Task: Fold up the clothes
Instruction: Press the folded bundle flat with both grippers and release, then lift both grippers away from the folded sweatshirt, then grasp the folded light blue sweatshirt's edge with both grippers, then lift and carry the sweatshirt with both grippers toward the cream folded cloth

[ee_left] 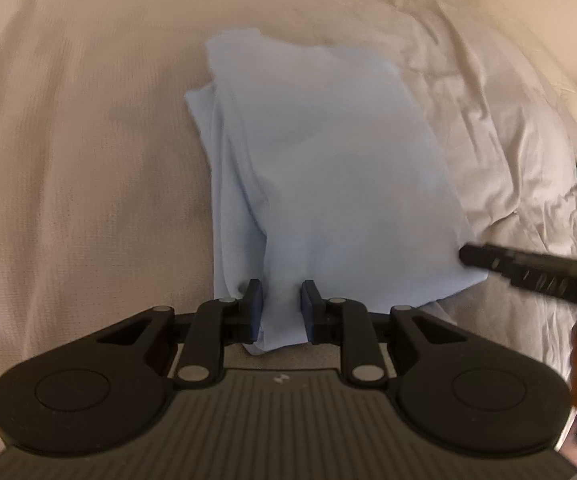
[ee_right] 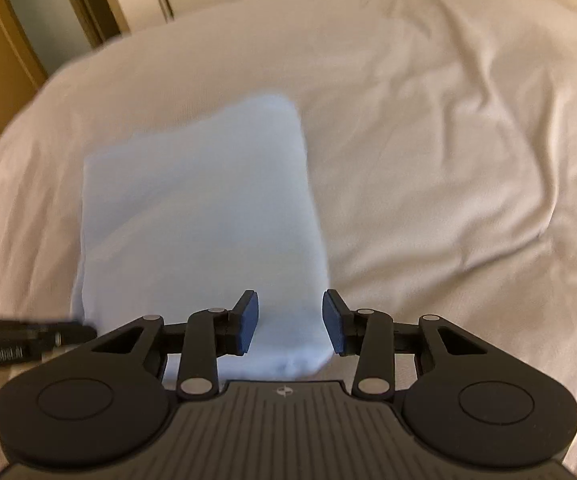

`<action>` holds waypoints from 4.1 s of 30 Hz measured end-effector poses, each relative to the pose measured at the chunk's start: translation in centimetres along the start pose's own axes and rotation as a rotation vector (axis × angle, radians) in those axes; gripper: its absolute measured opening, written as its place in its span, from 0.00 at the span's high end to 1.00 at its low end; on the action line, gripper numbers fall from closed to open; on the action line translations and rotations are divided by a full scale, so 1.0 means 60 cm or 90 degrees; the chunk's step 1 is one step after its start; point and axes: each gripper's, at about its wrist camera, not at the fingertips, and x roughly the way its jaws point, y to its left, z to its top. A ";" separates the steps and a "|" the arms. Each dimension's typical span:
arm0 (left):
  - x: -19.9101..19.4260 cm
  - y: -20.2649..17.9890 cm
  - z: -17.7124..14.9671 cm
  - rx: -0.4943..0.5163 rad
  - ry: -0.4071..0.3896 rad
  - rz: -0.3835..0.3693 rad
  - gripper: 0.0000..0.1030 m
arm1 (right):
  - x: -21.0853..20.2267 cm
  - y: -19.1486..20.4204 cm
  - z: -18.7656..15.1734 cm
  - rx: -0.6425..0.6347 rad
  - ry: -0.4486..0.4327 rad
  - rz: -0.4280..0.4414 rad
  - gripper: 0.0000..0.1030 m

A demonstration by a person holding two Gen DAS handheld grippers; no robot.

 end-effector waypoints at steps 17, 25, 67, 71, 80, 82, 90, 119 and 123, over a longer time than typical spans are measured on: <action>-0.171 -0.138 -0.043 -0.066 0.075 0.208 0.73 | -0.137 0.001 -0.009 0.043 0.087 0.075 0.42; -0.230 -0.210 -0.090 -0.066 0.044 0.220 0.68 | -0.228 -0.028 -0.042 0.019 0.071 0.083 0.35; -0.150 -0.066 -0.065 -0.104 0.056 0.162 0.58 | -0.117 -0.029 -0.056 0.023 0.104 0.032 0.33; -0.115 -0.029 -0.026 -0.103 0.050 0.123 0.58 | -0.085 -0.043 -0.040 0.025 0.066 0.026 0.33; -0.035 0.055 0.070 -0.186 -0.008 -0.045 0.35 | -0.019 -0.105 0.040 0.154 0.041 0.165 0.22; -0.012 0.075 0.085 -0.215 -0.009 -0.073 0.34 | 0.001 -0.121 0.060 0.173 0.039 0.192 0.22; 0.080 0.138 0.113 -0.300 0.006 -0.175 0.34 | 0.120 -0.165 0.115 0.204 0.079 0.262 0.22; -0.103 0.117 0.061 -0.301 -0.118 -0.184 0.84 | 0.070 -0.054 0.130 0.231 0.084 0.403 0.79; -0.201 0.191 0.020 -0.322 -0.156 -0.165 0.84 | 0.037 0.028 0.122 0.215 0.078 0.429 0.79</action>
